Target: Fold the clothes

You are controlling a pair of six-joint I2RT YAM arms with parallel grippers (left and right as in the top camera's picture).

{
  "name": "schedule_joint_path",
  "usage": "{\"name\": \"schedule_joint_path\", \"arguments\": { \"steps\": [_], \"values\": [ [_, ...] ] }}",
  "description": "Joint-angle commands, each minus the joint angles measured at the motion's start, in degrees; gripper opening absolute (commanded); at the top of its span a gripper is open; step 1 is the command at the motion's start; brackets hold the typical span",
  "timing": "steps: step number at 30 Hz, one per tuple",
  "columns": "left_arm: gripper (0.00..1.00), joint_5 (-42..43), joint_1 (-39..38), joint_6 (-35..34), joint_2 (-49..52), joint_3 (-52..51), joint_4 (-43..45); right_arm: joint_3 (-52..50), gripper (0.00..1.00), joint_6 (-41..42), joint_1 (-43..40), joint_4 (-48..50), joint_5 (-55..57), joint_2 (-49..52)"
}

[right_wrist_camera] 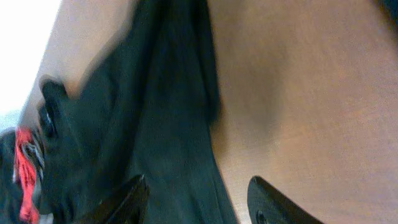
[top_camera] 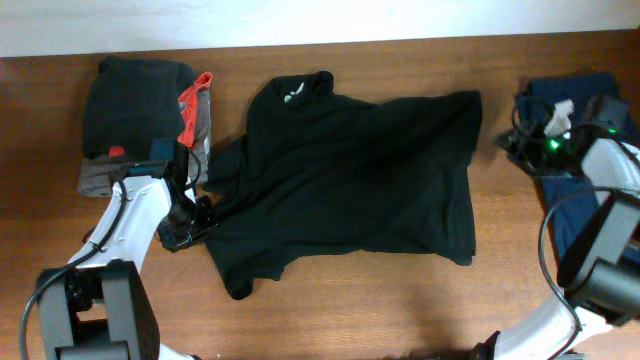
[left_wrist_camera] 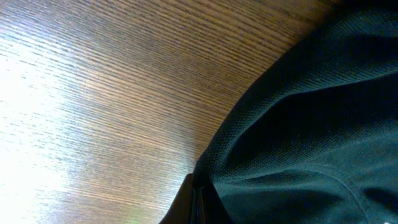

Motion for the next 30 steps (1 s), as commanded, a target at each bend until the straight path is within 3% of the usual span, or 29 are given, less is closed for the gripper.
{"name": "schedule_joint_path", "arguments": {
  "steps": [1,6,10,17,22,27,30],
  "values": [
    [0.01,-0.7,0.1,0.5,-0.7,0.7,-0.1,0.6,0.56,-6.5,0.2,-8.0,4.7,-5.4],
    [0.02,-0.7,0.1,0.5,-0.7,0.7,0.1,-1.8,0.56,-6.5,7.5,-26.8,18.8,-6.2],
    [0.02,-0.7,0.1,0.5,-0.7,0.7,0.5,-8.4,0.52,-3.4,12.6,-21.6,21.9,-6.2],
    [0.02,-0.7,0.1,0.5,-0.7,0.7,0.9,-17.0,0.46,-3.4,13.8,-10.5,22.1,-5.8],
    [0.03,-0.7,0.1,0.5,-0.7,0.7,0.9,-18.6,0.17,-1.0,13.8,-9.2,28.5,-5.7],
    [0.03,-0.7,0.1,0.5,-0.7,0.7,0.9,-15.8,0.05,3.1,10.4,-13.2,35.2,-5.7],
    [0.03,-0.7,0.1,0.6,-0.7,0.7,0.9,-12.0,0.04,3.0,7.6,-15.0,35.2,-5.7]
  ]
}}
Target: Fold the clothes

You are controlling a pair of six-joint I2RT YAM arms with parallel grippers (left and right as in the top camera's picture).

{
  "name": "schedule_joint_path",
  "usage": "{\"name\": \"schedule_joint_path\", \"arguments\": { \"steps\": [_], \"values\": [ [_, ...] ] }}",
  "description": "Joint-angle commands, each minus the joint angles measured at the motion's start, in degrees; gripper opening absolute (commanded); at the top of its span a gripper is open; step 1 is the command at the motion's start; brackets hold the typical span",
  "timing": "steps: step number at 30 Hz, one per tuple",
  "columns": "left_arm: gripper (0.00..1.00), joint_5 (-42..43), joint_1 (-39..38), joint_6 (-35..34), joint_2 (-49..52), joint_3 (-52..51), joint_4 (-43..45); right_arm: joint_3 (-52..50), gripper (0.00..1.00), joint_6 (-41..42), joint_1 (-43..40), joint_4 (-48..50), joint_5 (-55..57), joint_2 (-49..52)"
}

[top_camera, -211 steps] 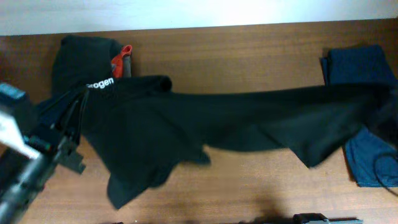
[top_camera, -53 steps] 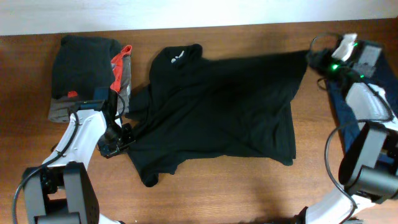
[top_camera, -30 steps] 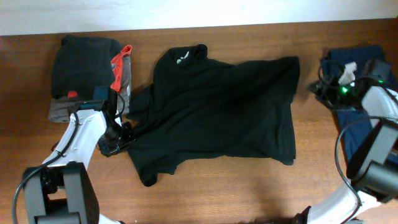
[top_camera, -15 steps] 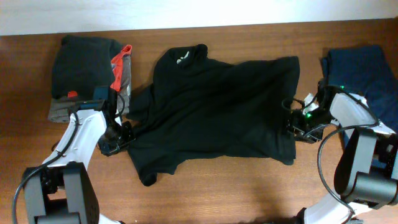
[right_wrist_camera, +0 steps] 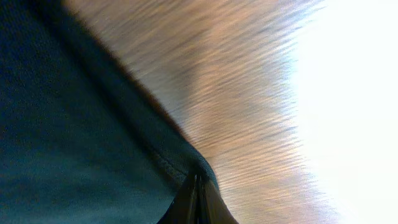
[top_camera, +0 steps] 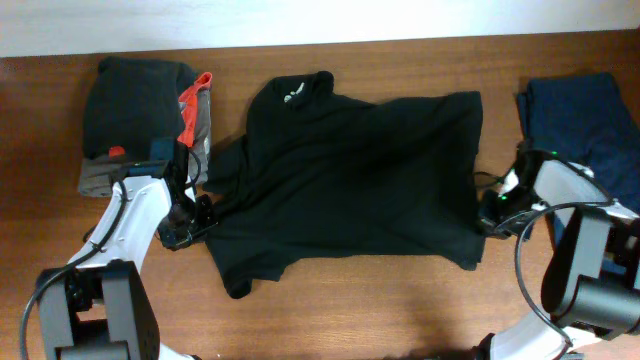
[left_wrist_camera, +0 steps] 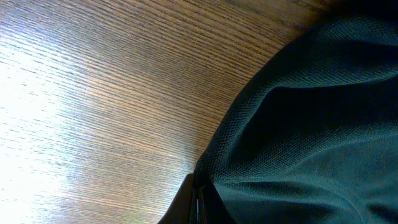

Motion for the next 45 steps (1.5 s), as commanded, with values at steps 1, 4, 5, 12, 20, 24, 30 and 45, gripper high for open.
{"name": "schedule_joint_path", "arguments": {
  "steps": [1,4,5,12,20,24,30,45],
  "values": [
    [0.02,-0.7,0.1,0.5,-0.7,0.7,0.0,4.7,0.04,1.1,-2.8,-1.0,3.8,0.1],
    [0.03,-0.7,0.1,0.5,-0.7,0.7,0.0,5.8,0.04,1.0,-3.2,-0.9,3.8,0.1],
    [0.02,-0.9,0.1,0.6,-0.7,0.7,0.0,5.9,0.04,1.1,-3.2,-0.7,3.8,0.1],
    [0.04,-0.9,0.1,0.6,-0.7,0.7,0.0,5.7,0.37,-12.6,-2.8,-3.7,-14.7,0.2],
    [0.05,-0.8,0.1,0.6,-0.7,0.7,0.3,-0.3,0.36,-10.0,-0.7,1.4,-12.6,0.3],
    [0.05,-0.9,0.1,0.6,-0.7,0.7,0.3,-2.5,0.32,-9.9,0.1,4.9,-15.3,0.3],
    [0.05,-0.8,0.1,0.6,-0.7,0.7,0.3,-1.6,0.13,-9.9,0.3,6.3,-14.7,0.2],
    [0.06,-0.9,0.1,0.6,-0.7,0.7,0.3,5.8,0.04,-9.9,-1.6,4.4,-12.5,0.3]
  ]
}}
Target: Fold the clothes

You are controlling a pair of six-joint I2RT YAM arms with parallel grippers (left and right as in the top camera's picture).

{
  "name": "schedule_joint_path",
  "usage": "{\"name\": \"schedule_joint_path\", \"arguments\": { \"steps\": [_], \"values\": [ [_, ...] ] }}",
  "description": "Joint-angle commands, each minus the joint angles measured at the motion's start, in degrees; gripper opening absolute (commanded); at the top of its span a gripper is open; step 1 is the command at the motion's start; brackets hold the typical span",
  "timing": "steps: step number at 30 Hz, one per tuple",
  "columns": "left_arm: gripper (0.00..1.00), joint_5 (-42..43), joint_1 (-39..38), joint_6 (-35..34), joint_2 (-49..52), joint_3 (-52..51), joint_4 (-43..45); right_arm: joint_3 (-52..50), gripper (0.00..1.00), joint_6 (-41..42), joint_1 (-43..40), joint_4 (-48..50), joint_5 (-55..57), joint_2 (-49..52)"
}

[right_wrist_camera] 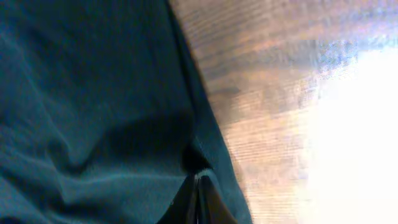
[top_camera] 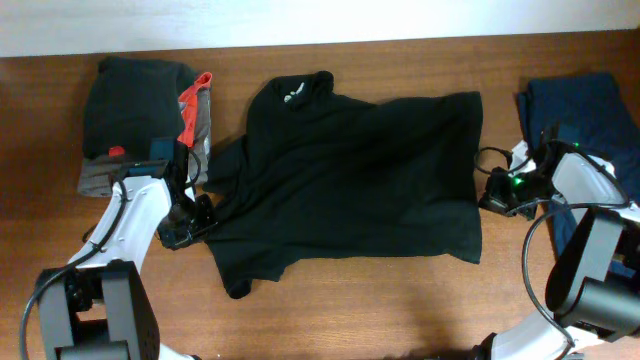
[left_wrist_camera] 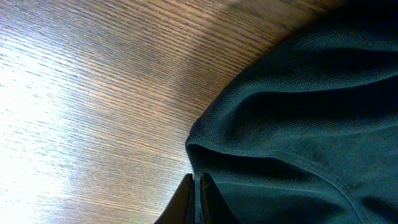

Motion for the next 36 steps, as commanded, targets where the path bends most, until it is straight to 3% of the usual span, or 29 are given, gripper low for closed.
{"name": "schedule_joint_path", "arguments": {
  "steps": [1,5,6,8,10,12,14,15,16,20,31,36],
  "values": [
    [0.06,-0.4,0.1,0.6,-0.7,0.7,0.1,0.9,0.04,0.4,0.7,1.1,3.0,0.2],
    [0.06,-0.4,0.1,0.6,-0.7,0.7,0.1,0.9,0.04,1.7,0.2,1.4,3.9,0.2],
    [0.06,-0.4,0.1,0.6,-0.7,0.7,0.1,0.9,0.09,1.7,0.3,1.3,3.5,0.2],
    [0.06,-0.4,0.1,0.6,-0.7,0.7,0.2,0.5,0.44,1.7,1.1,1.2,3.4,0.2],
    [0.06,-0.4,0.1,0.6,-0.7,0.7,0.3,-0.1,0.5,1.7,1.9,2.0,3.4,0.4],
    [0.06,-0.4,0.1,0.6,-0.7,0.7,0.3,-1.4,0.51,1.7,3.3,4.0,2.5,1.0],
    [0.06,-0.4,0.1,0.6,-0.7,0.7,0.3,-2.0,0.45,1.8,4.1,4.9,2.5,1.4],
    [0.05,-0.4,0.1,0.6,-0.7,0.7,0.3,-2.2,0.4,2.0,4.2,5.3,2.6,1.4],
    [0.06,-0.4,0.1,0.6,-0.7,0.7,0.3,-2.3,0.25,2.3,4.6,6.2,2.5,1.4],
    [0.06,-0.4,0.1,0.6,-0.7,0.7,0.3,-2.3,0.04,5.3,4.1,7.4,2.5,1.4],
    [0.06,-0.4,0.1,0.6,-0.7,0.7,1.3,3.1,0.04,3.0,-1.7,9.7,0.1,1.4],
    [0.09,-0.4,0.1,0.6,-0.7,0.7,1.5,3.1,0.34,3.0,-1.6,5.9,-1.5,1.4]
  ]
}}
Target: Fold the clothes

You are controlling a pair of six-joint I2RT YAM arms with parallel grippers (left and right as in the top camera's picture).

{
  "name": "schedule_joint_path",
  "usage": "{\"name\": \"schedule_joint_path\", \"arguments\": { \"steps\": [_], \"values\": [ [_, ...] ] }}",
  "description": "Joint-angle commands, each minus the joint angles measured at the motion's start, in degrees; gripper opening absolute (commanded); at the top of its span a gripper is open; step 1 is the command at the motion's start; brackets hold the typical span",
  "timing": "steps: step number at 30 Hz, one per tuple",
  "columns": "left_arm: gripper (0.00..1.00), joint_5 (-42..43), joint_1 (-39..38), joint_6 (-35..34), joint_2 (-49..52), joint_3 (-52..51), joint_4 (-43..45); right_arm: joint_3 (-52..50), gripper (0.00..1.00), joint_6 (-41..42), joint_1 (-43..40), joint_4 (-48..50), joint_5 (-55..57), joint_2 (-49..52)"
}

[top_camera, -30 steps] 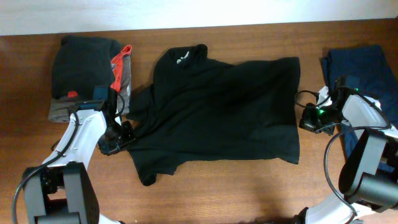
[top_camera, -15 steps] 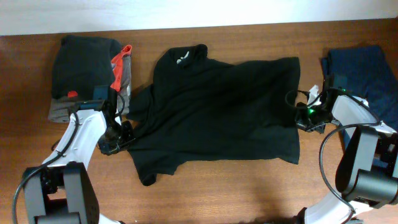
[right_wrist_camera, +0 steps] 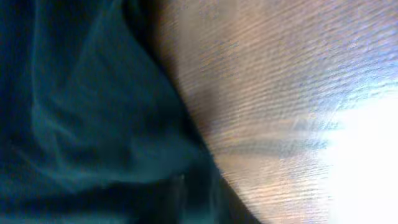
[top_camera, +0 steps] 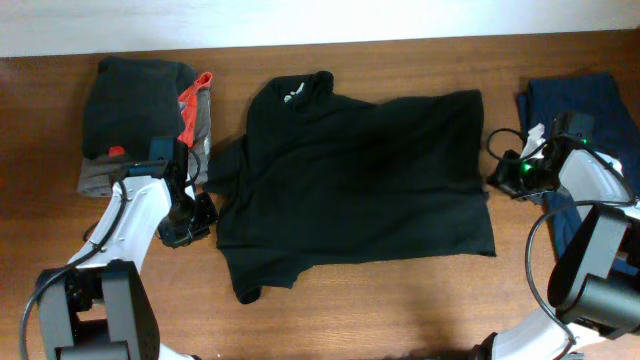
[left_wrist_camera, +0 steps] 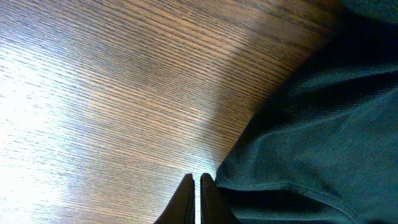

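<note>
A black shirt (top_camera: 350,180) lies spread on the wooden table (top_camera: 400,310), collar toward the far edge. My left gripper (top_camera: 200,213) rests on the wood just off the shirt's left edge. In the left wrist view its jaws (left_wrist_camera: 197,182) are shut with nothing between them, and the shirt (left_wrist_camera: 323,137) starts right beside them. My right gripper (top_camera: 497,180) sits at the shirt's right hem. The right wrist view is blurred; dark cloth (right_wrist_camera: 81,112) wraps the shut jaws (right_wrist_camera: 199,190).
A folded stack of dark clothes with a red and grey piece (top_camera: 140,110) lies at the back left. A dark blue garment (top_camera: 590,110) lies at the right edge, under my right arm.
The shirt's left edge has left my left gripper's jaws, which are shut on nothing beside it. My right gripper sits slightly farther back and right, and the shirt's lower right corner lies flatter and wider.
At first my left gripper held the shirt's left edge while my right hung open near the blue garment. Then my right was shut on the lower right hem. It then held the hem farther right, and now the shirt lies spread wider and my left holds nothing.
</note>
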Motion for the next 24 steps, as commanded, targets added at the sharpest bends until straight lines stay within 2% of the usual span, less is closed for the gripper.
{"name": "schedule_joint_path", "arguments": {
  "steps": [1,5,7,10,12,16,21,24],
  "values": [
    [0.11,-0.4,0.1,0.6,-0.7,0.7,0.1,0.8,0.39,-0.3,0.0,-2.2,-1.7,0.4],
    [0.23,-0.2,0.1,1.0,-0.7,0.7,-1.0,0.9,0.43,0.0,-1.6,-5.6,-2.3,0.2],
    [0.24,1.1,0.1,1.0,-0.8,0.9,-2.6,1.0,0.43,-0.3,-3.0,-8.3,-2.4,-0.3],
    [0.24,7.7,0.1,7.9,-2.1,1.6,-3.2,1.0,0.43,-0.7,-3.7,-14.1,-2.4,-1.7],
    [0.25,7.5,0.1,12.7,-3.5,1.7,-3.1,0.9,0.43,-0.7,-3.7,-18.1,-2.3,-1.9],
    [0.4,7.5,0.0,15.1,-3.6,1.7,-2.6,0.9,0.46,-0.6,-3.7,-23.5,-2.1,-1.9],
    [0.44,16.2,-0.8,17.4,-3.5,0.3,-4.6,-1.2,0.51,0.5,-3.7,-26.9,1.7,-1.8],
    [0.44,17.2,-1.9,17.0,-3.5,-2.4,-5.6,-3.1,0.52,2.8,-3.7,-25.8,1.7,-1.8]
  ]
}}
